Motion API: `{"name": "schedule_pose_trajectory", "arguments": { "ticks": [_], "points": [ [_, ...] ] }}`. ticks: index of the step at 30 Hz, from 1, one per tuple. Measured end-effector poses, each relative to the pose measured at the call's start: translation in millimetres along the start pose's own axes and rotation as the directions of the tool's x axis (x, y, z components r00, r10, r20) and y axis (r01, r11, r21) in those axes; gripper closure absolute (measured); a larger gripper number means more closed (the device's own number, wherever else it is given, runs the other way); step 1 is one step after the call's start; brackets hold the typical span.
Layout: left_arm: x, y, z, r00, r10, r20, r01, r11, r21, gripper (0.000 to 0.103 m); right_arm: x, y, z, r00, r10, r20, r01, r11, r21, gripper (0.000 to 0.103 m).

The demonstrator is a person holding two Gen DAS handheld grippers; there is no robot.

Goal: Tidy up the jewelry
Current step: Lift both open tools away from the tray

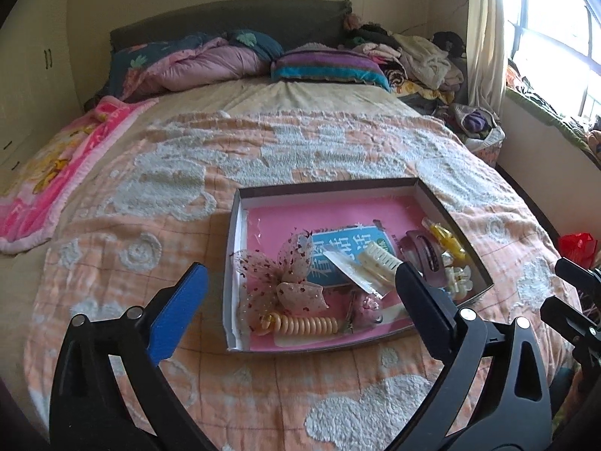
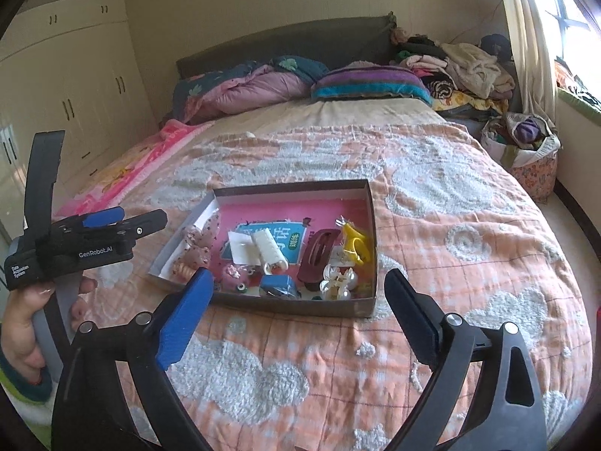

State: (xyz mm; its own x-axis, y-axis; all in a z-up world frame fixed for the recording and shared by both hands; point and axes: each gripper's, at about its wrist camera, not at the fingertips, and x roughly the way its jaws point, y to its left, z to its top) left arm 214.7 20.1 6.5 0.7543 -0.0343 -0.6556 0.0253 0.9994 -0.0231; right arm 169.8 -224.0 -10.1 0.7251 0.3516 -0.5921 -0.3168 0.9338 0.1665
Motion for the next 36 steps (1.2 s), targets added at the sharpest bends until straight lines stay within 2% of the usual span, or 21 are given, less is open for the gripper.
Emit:
{"name": "schedule_pose_trajectory", "arguments": {
  "ticks": [8, 11, 18, 28, 36],
  "points": [
    [-35.3, -6.7, 5.1, 0.999, 0.01, 0.054, -0.01, 1.0, 0.011, 0.01, -32.7, 9.6, 2.5, 0.999, 0.008, 0.051, -0.007, 1.0, -0.019, 0.01],
    [-46.7, -10.0, 3.1, 0.998, 0.009, 0.066, -0.01, 1.0, 0.016, 0.01, -44.5, 12.2, 1.8, 0.998, 0.01, 0.07, -0.008, 1.0, -0.027, 0.006],
    [-73.7, -12.8, -8.3, 0.996, 0.011, 0.09, -0.011, 1.0, 0.004, 0.009, -74.5, 13.5, -4.7, 0.994, 0.012, 0.112, -0.008, 0.999, -0.038, 0.004],
    [-109.5, -18.7, -51.1, 0.996, 0.002, 0.092, -0.002, 1.0, -0.004, 0.009, -109.3, 14.9, -29.2, 0.991, 0.006, 0.132, 0.002, 0.998, -0.055, 0.004],
    [-111.1, -28.2, -91.8, 0.998, -0.001, 0.058, 0.002, 1.0, -0.005, 0.009, -106.0, 14.2, -62.4, 0.996, 0.002, 0.085, 0.0, 1.0, -0.027, 0.004]
  ]
}}
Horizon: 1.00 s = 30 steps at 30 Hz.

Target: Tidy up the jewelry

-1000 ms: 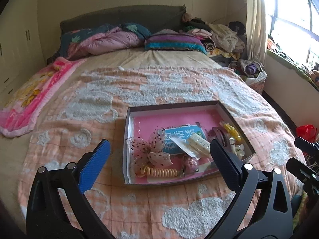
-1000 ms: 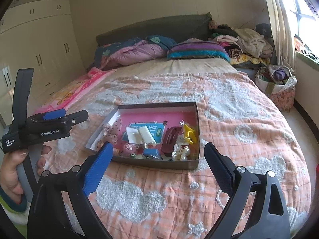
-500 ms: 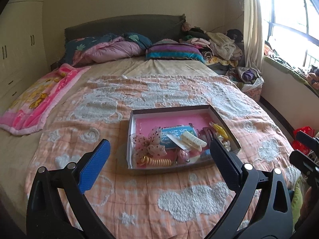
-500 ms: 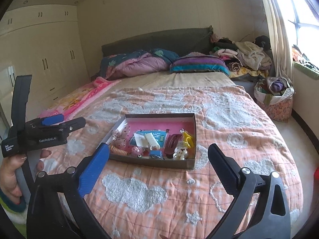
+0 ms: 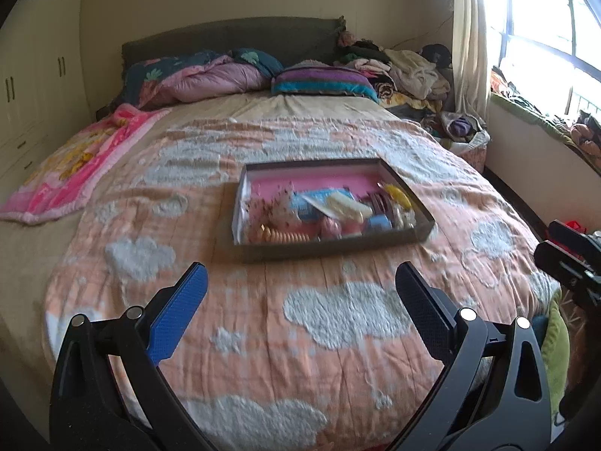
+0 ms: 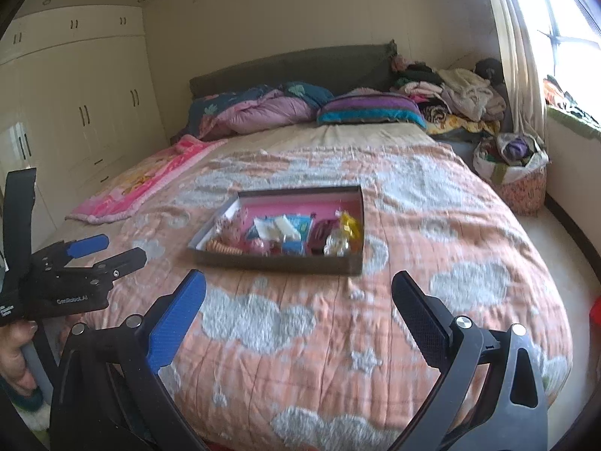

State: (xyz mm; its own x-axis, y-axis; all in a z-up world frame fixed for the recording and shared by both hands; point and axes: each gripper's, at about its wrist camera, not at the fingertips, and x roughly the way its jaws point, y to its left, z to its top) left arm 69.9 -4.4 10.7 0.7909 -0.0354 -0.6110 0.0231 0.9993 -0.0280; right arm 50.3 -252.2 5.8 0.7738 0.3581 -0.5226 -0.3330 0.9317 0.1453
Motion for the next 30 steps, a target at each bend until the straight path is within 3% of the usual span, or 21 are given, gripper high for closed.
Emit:
{"name": "schedule_pose_trajectory", "arguments": {
  "ticks": [15, 30],
  "points": [
    [15.1, -5.8, -28.5, 0.999, -0.018, -0.031, 0.018, 1.0, -0.018, 0.009, 3.5, 8.6, -31.8, 1.0, -0.01, -0.026, 0.009, 1.0, -0.018, 0.004],
    [13.6, -11.5, -31.5, 0.998, -0.036, -0.043, 0.036, 0.999, -0.005, 0.009, 6.3, 1.5, -30.9, 0.999, -0.009, -0.034, 0.009, 1.0, 0.004, 0.004]
  ]
}}
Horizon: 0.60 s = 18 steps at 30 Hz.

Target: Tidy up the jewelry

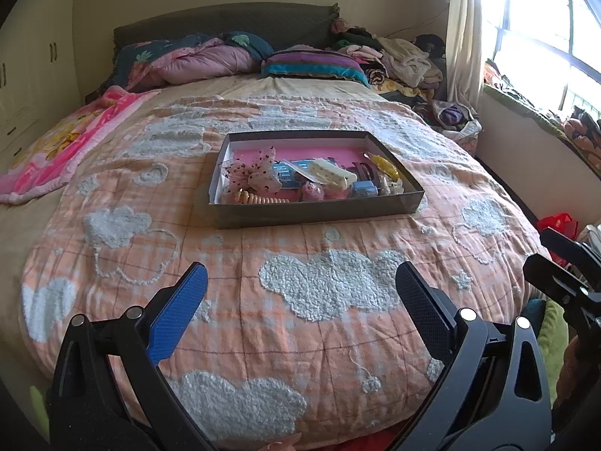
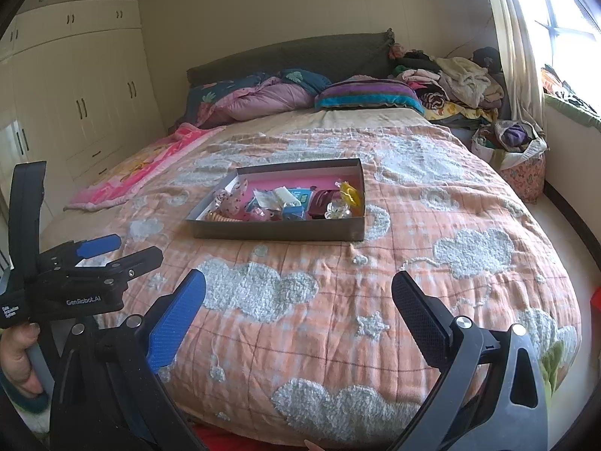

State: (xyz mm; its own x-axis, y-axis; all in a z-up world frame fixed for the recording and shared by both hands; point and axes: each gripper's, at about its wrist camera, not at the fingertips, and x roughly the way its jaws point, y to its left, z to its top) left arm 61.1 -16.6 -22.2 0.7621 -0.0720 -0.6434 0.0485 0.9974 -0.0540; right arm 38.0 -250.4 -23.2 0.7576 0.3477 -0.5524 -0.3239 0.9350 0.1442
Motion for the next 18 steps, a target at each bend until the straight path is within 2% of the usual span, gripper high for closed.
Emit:
{"name": "schedule_pose_trajectory", "arguments": {
  "ticks": [7, 18],
  "points": [
    [-4.9, -2.8, -0.3, 1.0, -0.005, 0.003, 0.005, 1.0, 0.011, 0.009, -10.2, 3.7, 0.1, 1.0, -0.024, 0.02, 0.024, 1.0, -0.003, 0.004],
    [-8.6, -3.4, 0.9, 1.0, -0.015, -0.005, 0.015, 1.0, 0.015, 0.009, -15.3, 6.3, -2.6, 1.0, -0.026, 0.006, 0.026, 1.0, 0.004, 0.004]
  ]
}}
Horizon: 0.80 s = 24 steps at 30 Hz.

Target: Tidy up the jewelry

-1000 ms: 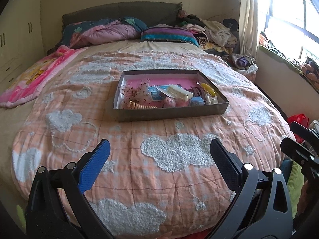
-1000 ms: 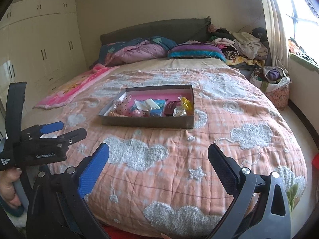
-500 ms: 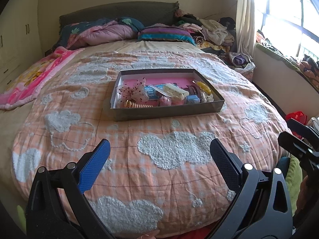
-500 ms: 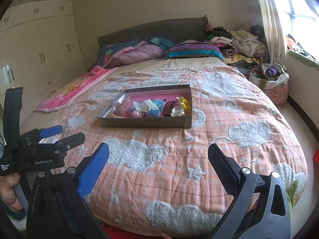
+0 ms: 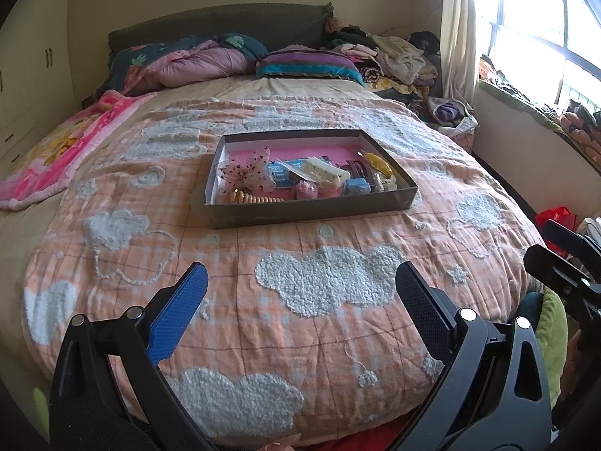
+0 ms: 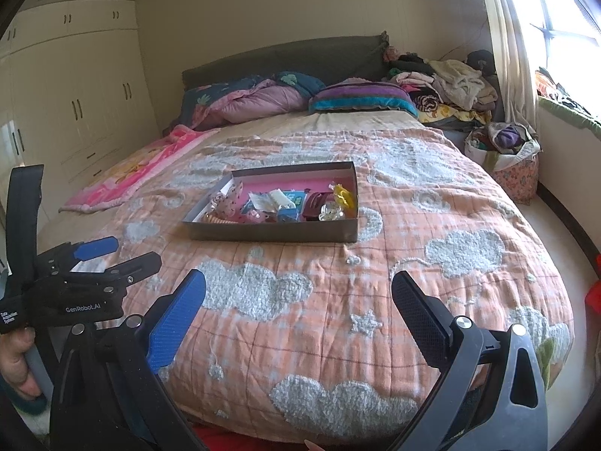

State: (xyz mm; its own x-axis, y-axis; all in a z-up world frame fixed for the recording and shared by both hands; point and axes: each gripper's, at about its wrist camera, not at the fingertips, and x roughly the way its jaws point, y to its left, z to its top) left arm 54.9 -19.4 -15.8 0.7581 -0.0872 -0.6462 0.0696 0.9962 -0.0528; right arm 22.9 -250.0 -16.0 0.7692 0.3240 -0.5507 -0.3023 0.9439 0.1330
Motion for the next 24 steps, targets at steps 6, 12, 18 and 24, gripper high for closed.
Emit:
{"name": "schedule_pose_trajectory", "arguments": {
  "ticks": [6, 12, 18, 24],
  "points": [
    [-0.4, -1.5, 0.4, 1.0, -0.002, -0.002, 0.002, 1.0, 0.0, 0.009, 0.4, -0.5, 1.4, 1.0, -0.003, 0.0, 0.003, 1.0, 0.002, 0.004],
    [-0.1, -3.8, -0.7, 1.0, -0.006, -0.004, 0.006, 1.0, 0.007, 0.009, 0.1, -0.4, 2.4, 1.0, -0.002, 0.005, 0.002, 1.0, 0.003, 0.004],
    [0.2, -3.6, -0.5, 1.0, -0.005, -0.005, 0.005, 1.0, 0.011, 0.009, 0.2, -0.7, 1.5, 1.0, -0.002, 0.004, 0.002, 1.0, 0.003, 0.004],
    [-0.2, -3.1, 0.4, 1.0, 0.002, -0.003, -0.002, 1.0, 0.007, 0.009, -0.8, -0.6, 0.9, 1.0, -0.002, 0.008, 0.002, 1.0, -0.001, 0.004]
  ]
}}
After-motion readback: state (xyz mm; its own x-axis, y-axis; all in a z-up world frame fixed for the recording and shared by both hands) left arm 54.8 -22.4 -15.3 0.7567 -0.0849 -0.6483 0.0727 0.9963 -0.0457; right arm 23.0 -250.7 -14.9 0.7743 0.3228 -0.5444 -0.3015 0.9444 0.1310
